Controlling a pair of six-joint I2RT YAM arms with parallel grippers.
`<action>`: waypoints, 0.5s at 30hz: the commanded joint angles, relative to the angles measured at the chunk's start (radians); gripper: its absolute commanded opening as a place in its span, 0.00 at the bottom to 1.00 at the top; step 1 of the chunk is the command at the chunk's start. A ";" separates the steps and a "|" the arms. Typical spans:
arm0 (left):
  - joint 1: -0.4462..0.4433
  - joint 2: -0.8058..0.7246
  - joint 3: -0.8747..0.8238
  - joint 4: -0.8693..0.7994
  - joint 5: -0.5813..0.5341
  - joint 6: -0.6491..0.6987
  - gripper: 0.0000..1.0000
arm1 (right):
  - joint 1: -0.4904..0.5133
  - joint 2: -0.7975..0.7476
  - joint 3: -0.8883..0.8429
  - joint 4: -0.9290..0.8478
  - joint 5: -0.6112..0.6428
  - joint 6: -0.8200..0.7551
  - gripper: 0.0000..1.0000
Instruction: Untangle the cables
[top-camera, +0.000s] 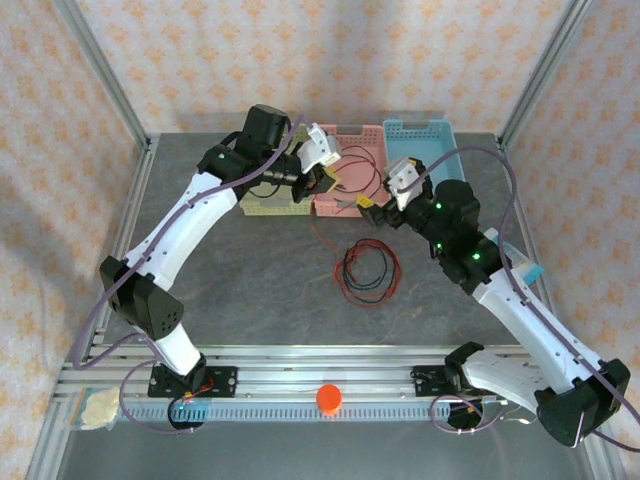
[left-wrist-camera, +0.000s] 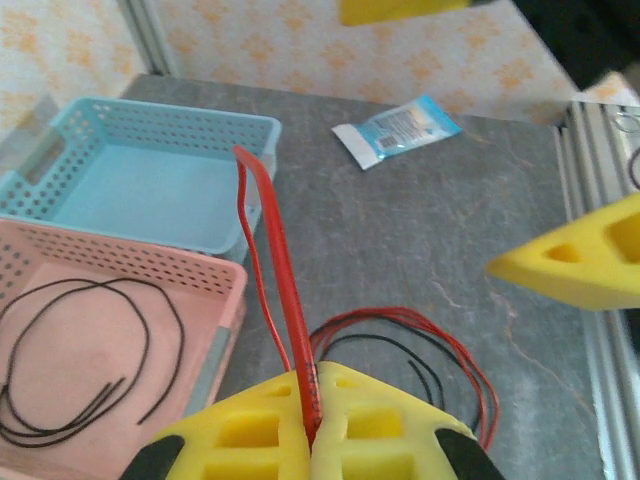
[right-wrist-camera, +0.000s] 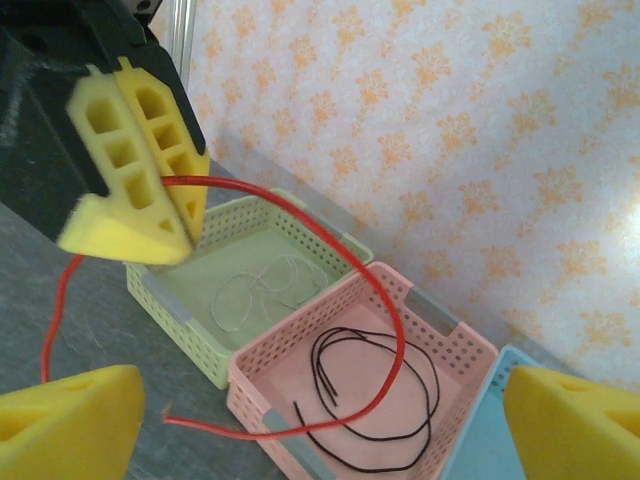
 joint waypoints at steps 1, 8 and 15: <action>0.003 0.015 0.058 -0.141 0.073 0.129 0.00 | -0.001 0.044 0.075 -0.017 0.006 -0.123 0.92; 0.001 0.021 0.068 -0.167 0.086 0.157 0.00 | -0.001 0.155 0.179 -0.076 0.003 -0.174 0.84; 0.001 0.030 0.075 -0.177 0.091 0.159 0.00 | -0.001 0.221 0.209 -0.065 -0.022 -0.166 0.56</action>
